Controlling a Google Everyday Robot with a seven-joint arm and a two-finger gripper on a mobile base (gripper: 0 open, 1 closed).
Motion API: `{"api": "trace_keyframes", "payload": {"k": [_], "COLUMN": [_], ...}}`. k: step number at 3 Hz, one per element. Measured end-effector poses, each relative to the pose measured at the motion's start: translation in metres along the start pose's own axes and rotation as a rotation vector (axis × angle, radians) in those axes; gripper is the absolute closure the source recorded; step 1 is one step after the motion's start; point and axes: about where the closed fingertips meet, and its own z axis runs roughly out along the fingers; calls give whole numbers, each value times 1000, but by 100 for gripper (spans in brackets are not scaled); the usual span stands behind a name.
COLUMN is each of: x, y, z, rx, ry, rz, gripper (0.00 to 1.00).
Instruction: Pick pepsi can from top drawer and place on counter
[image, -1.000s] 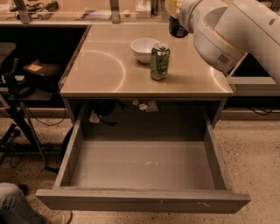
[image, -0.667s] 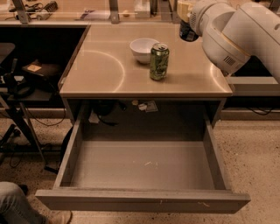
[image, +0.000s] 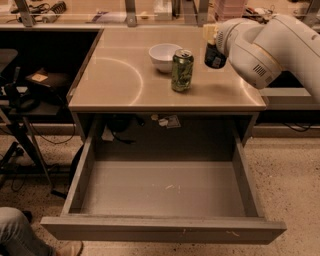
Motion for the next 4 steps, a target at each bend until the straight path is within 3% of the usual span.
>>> {"api": "trace_keyframes", "payload": {"k": [1,2,3,4], "x": [24,27,24,43], "y": [23,24,15,-24], "z": [-7,-7,-3,16], "rx": [-26,-29,-15,46], "ry": [84,91,69,65], "rz": [48,56,46,62], "gripper": [100,100,100,100]}}
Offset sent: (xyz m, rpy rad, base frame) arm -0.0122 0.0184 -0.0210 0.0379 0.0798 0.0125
